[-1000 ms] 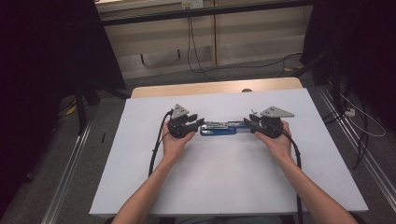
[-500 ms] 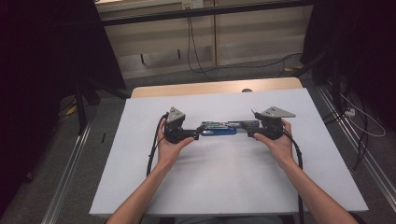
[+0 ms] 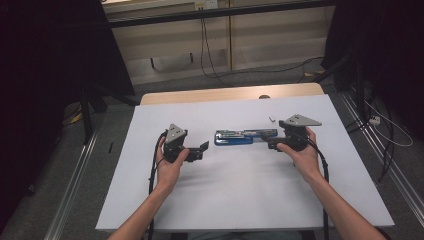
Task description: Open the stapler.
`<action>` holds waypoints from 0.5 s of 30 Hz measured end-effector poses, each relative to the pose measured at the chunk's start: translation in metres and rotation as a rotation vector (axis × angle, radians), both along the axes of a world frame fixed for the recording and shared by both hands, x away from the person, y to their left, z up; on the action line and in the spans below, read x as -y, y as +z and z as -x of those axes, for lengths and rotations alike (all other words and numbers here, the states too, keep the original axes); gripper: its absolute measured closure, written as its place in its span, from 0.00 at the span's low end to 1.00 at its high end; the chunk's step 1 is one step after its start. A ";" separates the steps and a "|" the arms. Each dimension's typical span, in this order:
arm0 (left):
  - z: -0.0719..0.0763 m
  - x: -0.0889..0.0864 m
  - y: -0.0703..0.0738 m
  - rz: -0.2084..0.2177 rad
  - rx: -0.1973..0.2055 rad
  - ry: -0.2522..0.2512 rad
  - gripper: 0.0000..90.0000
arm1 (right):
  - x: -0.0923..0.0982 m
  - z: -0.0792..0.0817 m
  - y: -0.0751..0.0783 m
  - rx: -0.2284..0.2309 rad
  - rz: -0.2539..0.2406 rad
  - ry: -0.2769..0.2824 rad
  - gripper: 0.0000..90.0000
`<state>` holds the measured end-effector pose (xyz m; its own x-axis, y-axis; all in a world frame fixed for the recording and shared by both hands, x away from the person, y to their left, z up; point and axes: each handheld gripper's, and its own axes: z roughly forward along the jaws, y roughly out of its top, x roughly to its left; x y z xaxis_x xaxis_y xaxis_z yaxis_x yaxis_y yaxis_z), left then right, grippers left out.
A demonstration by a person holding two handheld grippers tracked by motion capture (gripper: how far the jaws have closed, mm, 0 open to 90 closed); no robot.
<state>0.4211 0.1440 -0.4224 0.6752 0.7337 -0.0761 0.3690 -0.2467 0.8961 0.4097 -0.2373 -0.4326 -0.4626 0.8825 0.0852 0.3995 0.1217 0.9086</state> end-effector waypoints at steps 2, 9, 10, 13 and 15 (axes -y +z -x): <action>0.004 -0.005 -0.001 -0.001 -0.005 0.012 0.06 | 0.001 0.001 0.001 -0.005 -0.003 -0.008 0.14; 0.024 -0.021 0.003 0.003 0.044 0.025 0.05 | 0.006 0.005 0.001 -0.017 0.013 -0.012 0.14; 0.027 -0.022 0.003 0.002 0.048 0.034 0.05 | 0.007 0.005 0.001 -0.016 0.013 -0.012 0.14; 0.034 -0.026 0.004 -0.002 0.043 0.034 0.05 | 0.007 0.006 0.003 -0.015 0.010 -0.022 0.14; 0.039 -0.029 0.004 -0.004 0.041 0.032 0.05 | 0.009 0.006 0.005 -0.009 0.000 -0.028 0.15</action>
<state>0.3822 0.1734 -0.4187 0.6541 0.7550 -0.0462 0.3398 -0.2387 0.9097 0.4038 -0.2465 -0.4274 -0.4368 0.8951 0.0892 0.4113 0.1106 0.9047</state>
